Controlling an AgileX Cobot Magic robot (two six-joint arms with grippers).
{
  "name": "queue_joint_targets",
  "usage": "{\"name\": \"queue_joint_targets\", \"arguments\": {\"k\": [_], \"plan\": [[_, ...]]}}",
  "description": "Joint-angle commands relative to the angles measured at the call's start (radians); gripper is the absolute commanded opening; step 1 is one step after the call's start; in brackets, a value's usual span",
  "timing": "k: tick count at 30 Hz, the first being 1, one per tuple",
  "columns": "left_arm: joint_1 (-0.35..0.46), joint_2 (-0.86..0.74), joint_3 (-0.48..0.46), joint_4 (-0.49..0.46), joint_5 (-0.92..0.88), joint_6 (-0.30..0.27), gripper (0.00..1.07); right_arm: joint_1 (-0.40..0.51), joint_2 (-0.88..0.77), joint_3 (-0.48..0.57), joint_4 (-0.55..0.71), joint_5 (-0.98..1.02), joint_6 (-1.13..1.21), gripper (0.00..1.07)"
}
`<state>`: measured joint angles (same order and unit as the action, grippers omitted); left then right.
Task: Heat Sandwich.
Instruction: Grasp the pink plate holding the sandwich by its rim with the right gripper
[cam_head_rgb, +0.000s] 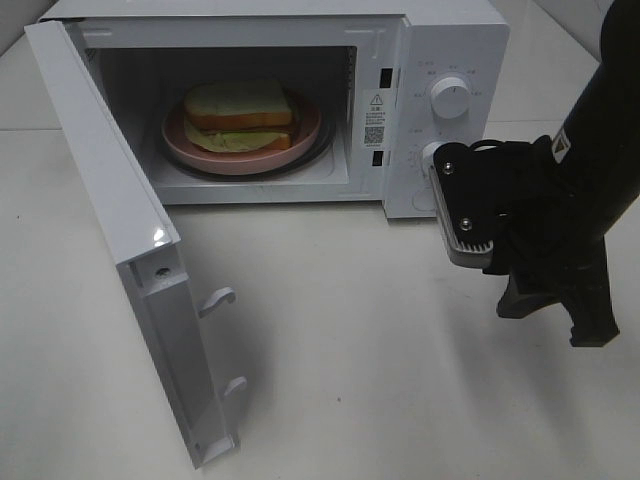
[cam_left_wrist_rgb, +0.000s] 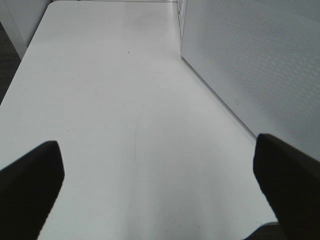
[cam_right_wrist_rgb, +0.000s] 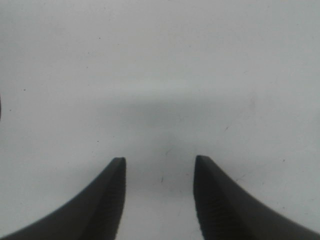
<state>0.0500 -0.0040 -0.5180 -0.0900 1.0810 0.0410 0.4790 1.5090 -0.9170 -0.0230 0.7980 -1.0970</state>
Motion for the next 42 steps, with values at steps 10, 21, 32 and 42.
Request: {"name": "queue_joint_targets", "arguments": {"k": [10,21,32,42], "plan": [[0.002,-0.017,0.002,0.0,-0.01,-0.003,0.98,0.0,-0.009,-0.006,-0.04,-0.065,0.06,0.96],[0.002,-0.017,0.002,0.0,-0.01,-0.003,0.98,0.081,0.007,-0.125,-0.164,-0.064,0.116,0.92],[0.002,-0.017,0.002,0.0,-0.01,-0.003,0.98,0.143,0.104,-0.277,-0.217,-0.076,0.118,0.9],[0.002,-0.017,0.002,0.0,-0.01,-0.003,0.98,0.176,0.225,-0.438,-0.231,-0.1,0.119,0.9]]}}
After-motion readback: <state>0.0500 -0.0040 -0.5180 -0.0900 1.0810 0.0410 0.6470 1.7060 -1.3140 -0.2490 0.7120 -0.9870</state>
